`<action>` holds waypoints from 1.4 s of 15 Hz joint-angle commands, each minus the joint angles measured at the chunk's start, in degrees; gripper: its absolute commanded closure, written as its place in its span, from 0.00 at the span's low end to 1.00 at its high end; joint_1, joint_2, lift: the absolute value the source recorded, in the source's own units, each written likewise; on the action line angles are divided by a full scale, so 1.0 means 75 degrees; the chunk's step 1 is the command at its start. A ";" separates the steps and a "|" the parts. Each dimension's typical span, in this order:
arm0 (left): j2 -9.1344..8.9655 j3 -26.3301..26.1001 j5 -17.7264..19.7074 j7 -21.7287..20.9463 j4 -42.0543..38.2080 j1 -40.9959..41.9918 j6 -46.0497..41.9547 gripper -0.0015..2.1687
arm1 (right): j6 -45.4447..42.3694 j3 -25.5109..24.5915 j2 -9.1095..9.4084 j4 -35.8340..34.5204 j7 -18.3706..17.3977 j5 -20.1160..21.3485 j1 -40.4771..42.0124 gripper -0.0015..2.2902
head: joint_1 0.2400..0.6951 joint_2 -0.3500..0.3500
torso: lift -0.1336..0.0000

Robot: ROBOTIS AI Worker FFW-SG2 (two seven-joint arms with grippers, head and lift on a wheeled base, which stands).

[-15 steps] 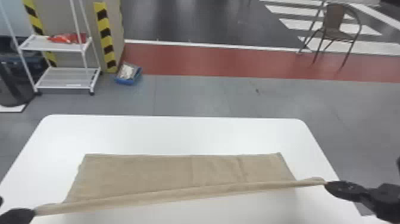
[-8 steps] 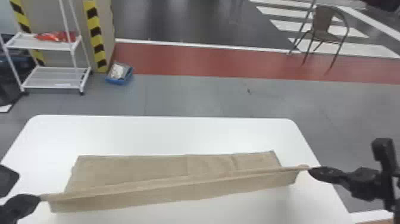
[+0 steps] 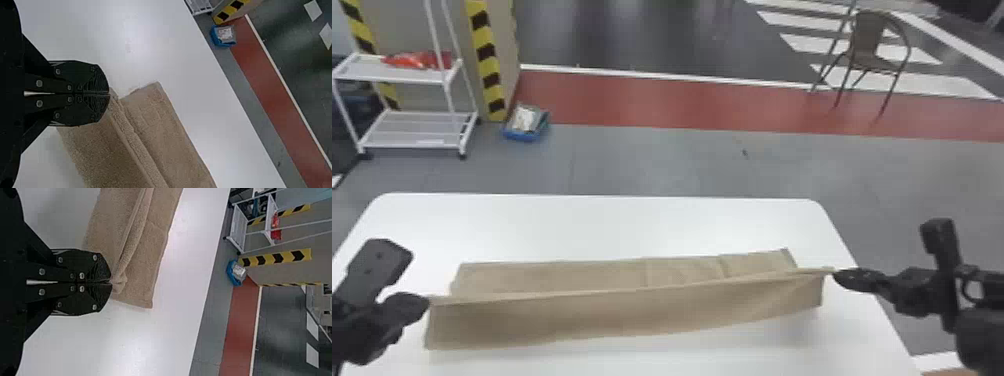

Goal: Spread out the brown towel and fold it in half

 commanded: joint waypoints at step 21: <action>-0.0338 -0.1815 -0.0039 0.0599 0.3385 -0.2658 -0.1055 0.66 | -0.0549 0.0560 -0.0131 0.2067 -0.2084 0.0338 -0.1205 0.60 | 1.00 0.18 | 1.00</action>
